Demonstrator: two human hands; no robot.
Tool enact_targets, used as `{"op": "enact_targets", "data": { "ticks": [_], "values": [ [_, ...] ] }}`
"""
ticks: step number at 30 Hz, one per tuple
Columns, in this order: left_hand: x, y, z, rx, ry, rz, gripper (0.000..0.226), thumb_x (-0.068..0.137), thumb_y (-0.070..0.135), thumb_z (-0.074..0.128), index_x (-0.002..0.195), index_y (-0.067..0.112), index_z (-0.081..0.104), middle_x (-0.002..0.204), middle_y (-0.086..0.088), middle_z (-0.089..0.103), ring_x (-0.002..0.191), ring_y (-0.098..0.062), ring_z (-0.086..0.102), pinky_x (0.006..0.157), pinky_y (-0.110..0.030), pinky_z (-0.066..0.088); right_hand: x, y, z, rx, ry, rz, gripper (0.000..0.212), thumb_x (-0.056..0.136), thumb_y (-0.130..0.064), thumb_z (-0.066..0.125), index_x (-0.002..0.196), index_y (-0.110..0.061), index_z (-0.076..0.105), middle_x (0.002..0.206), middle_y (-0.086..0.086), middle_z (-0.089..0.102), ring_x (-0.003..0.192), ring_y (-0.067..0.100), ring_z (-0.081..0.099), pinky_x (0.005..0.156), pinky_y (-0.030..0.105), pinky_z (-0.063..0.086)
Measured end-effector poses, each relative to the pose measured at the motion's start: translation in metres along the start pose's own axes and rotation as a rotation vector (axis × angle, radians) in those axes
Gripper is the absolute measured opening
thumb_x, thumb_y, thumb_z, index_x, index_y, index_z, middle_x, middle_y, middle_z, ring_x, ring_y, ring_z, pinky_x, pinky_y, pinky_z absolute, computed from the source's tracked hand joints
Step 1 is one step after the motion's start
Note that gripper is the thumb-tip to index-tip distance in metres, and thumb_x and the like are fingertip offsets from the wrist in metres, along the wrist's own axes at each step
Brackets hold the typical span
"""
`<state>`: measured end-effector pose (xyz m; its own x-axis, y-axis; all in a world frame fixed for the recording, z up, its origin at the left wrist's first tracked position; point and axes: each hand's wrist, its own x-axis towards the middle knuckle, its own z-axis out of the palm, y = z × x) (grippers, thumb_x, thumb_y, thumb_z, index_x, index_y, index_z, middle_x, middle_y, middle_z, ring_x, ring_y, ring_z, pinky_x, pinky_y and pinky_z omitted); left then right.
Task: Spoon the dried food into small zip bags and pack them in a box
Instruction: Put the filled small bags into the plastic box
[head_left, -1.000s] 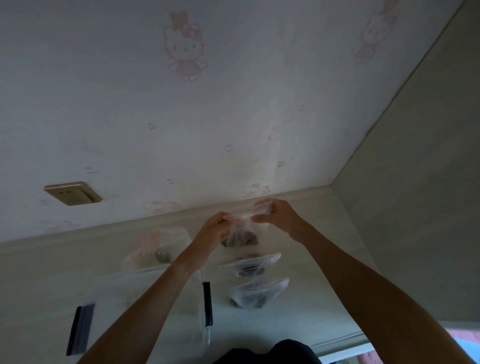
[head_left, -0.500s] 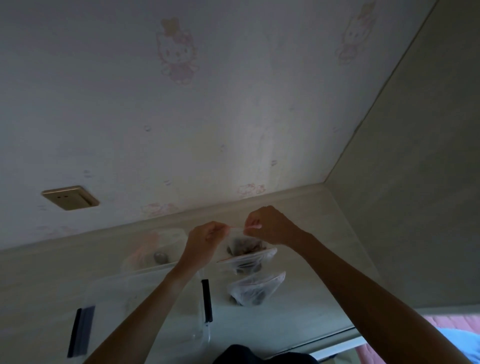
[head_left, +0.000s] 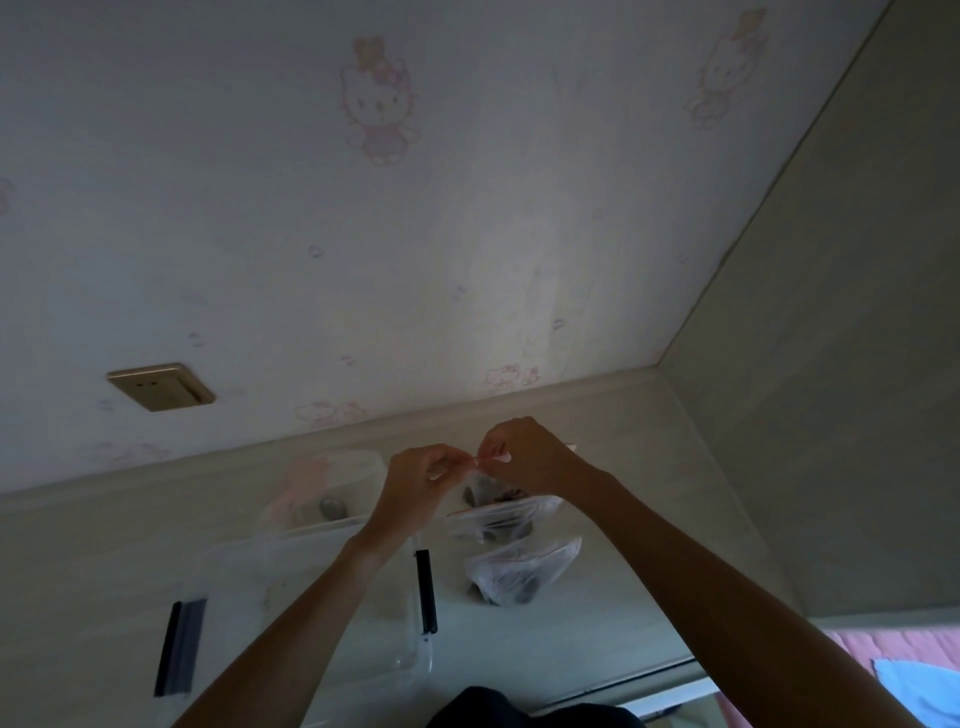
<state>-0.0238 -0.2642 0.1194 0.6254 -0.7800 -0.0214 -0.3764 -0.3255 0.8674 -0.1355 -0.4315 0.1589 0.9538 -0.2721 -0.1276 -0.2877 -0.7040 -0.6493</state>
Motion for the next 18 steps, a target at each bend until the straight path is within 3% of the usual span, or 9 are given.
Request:
{"op": "enact_targets", "data": {
  "ticks": [5,8,12,14,18],
  "values": [
    [0.0012,-0.0018,-0.0015,0.022,-0.011,-0.035,0.005,0.087,0.021,0.084,0.087,0.027,0.083,0.080,0.016,0.079,0.079,0.000,0.075,0.079,-0.023,0.057,-0.0014,0.0009,0.0008,0.025,0.014,0.012,0.015,0.091,-0.021,0.075,0.096,-0.007,0.080,0.095,0.008,0.078,0.088,0.019,0.072,0.081,0.026,0.053],
    [0.0010,-0.0003,-0.0026,0.044,-0.030,-0.026,0.010,0.087,0.019,0.084,0.086,0.029,0.082,0.078,0.022,0.077,0.080,0.003,0.074,0.080,-0.018,0.056,-0.0028,0.0004,0.0024,0.041,0.030,0.013,0.014,0.090,-0.019,0.078,0.094,-0.006,0.081,0.093,0.009,0.079,0.086,0.019,0.072,0.078,0.021,0.051],
    [0.0006,0.0009,-0.0040,0.037,-0.053,-0.022,0.010,0.088,0.018,0.083,0.088,0.028,0.081,0.078,0.023,0.076,0.082,0.005,0.073,0.080,-0.012,0.053,-0.0031,-0.0002,0.0023,0.085,0.033,0.029,0.013,0.088,-0.018,0.080,0.093,-0.006,0.082,0.092,0.010,0.079,0.084,0.021,0.074,0.079,0.025,0.054],
    [0.0006,0.0007,-0.0048,0.030,-0.061,-0.017,0.011,0.089,0.017,0.082,0.088,0.028,0.081,0.077,0.024,0.075,0.082,0.007,0.072,0.078,-0.007,0.050,-0.0034,-0.0002,0.0028,0.085,0.030,0.033,0.015,0.089,-0.018,0.079,0.096,-0.006,0.082,0.095,0.010,0.079,0.086,0.020,0.074,0.077,0.018,0.052],
    [0.0013,0.0015,-0.0063,0.028,-0.043,-0.020,0.004,0.088,0.019,0.084,0.092,0.019,0.085,0.081,0.016,0.078,0.080,0.008,0.072,0.077,-0.007,0.050,-0.0037,-0.0007,0.0023,0.082,0.021,0.040,0.017,0.091,-0.019,0.077,0.100,-0.005,0.081,0.099,0.011,0.079,0.088,0.020,0.073,0.077,0.018,0.049]
  ]
}}
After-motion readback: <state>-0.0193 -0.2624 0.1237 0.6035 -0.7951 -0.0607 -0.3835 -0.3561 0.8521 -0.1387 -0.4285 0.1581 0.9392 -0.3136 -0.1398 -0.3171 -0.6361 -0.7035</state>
